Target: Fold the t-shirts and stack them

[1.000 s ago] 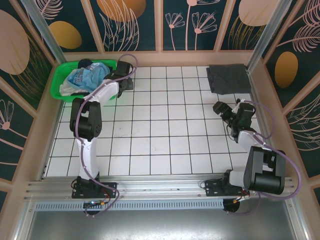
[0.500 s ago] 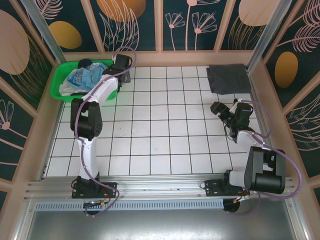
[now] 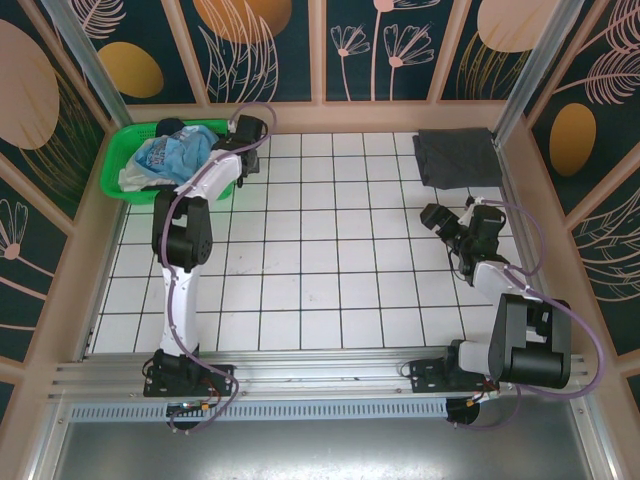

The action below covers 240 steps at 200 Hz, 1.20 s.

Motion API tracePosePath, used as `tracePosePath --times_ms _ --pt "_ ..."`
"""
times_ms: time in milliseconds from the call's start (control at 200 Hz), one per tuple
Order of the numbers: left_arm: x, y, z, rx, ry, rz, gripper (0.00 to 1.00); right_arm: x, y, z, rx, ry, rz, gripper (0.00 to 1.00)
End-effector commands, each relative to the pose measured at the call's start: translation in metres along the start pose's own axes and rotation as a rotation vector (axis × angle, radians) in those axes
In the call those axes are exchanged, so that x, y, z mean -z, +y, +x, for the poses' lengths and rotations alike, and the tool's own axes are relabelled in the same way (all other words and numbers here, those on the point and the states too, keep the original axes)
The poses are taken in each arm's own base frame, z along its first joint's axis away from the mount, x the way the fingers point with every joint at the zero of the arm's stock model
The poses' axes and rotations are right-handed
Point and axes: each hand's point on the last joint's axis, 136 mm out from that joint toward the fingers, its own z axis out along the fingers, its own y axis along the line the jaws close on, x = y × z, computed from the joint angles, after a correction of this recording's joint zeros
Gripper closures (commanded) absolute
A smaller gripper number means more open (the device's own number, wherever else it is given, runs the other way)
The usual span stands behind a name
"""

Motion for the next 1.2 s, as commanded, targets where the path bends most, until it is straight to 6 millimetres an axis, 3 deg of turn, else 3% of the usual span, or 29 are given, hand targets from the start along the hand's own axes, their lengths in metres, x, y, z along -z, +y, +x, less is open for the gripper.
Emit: tracePosePath --times_ms 0,135,215,325,425,520,606,616,651,671,796,936,1056,1196 --pt "0.016 -0.018 0.03 -0.073 0.083 0.112 0.84 0.004 0.017 -0.014 0.04 -0.045 -0.036 0.09" --pt "0.057 -0.038 0.053 -0.178 0.06 0.214 0.97 0.003 0.033 -0.015 0.054 -0.046 -0.075 0.09" --pt "0.087 -0.048 0.075 -0.239 0.041 0.297 0.99 -0.004 0.059 -0.016 0.108 -0.03 -0.118 0.09" --pt "0.117 -0.052 0.107 -0.284 0.028 0.402 0.99 -0.024 0.112 -0.008 0.222 0.026 -0.181 0.09" --pt "0.129 -0.059 0.144 -0.358 0.045 0.489 0.99 -0.044 0.164 0.006 0.3 0.09 -0.282 0.1" --pt "0.145 -0.058 0.163 -0.421 0.033 0.546 0.87 -0.065 0.21 0.032 0.391 0.169 -0.37 0.1" --pt "0.155 -0.042 0.156 -0.397 -0.041 0.501 0.77 -0.086 0.246 0.059 0.427 0.253 -0.458 0.12" --pt "0.158 -0.041 0.152 -0.389 -0.056 0.502 0.73 -0.088 0.25 0.063 0.431 0.264 -0.472 0.13" --pt "0.164 -0.034 0.147 -0.353 -0.1 0.49 0.42 -0.097 0.258 0.076 0.438 0.305 -0.495 0.15" --pt "0.17 -0.031 0.14 -0.326 -0.133 0.486 0.3 -0.102 0.263 0.082 0.445 0.323 -0.5 0.15" --pt "0.207 -0.009 0.099 -0.079 -0.277 0.474 0.02 -0.134 0.293 0.117 0.518 0.395 -0.546 0.15" --pt "0.219 0.038 0.087 0.273 -0.308 0.371 0.01 -0.166 0.315 0.146 0.605 0.459 -0.525 0.15" --pt "0.206 0.078 0.109 0.528 -0.265 0.342 0.02 -0.194 0.324 0.157 0.623 0.467 -0.507 0.19" --pt "0.186 0.119 0.139 0.697 -0.244 0.242 0.02 -0.209 0.337 0.165 0.605 0.473 -0.541 0.27"
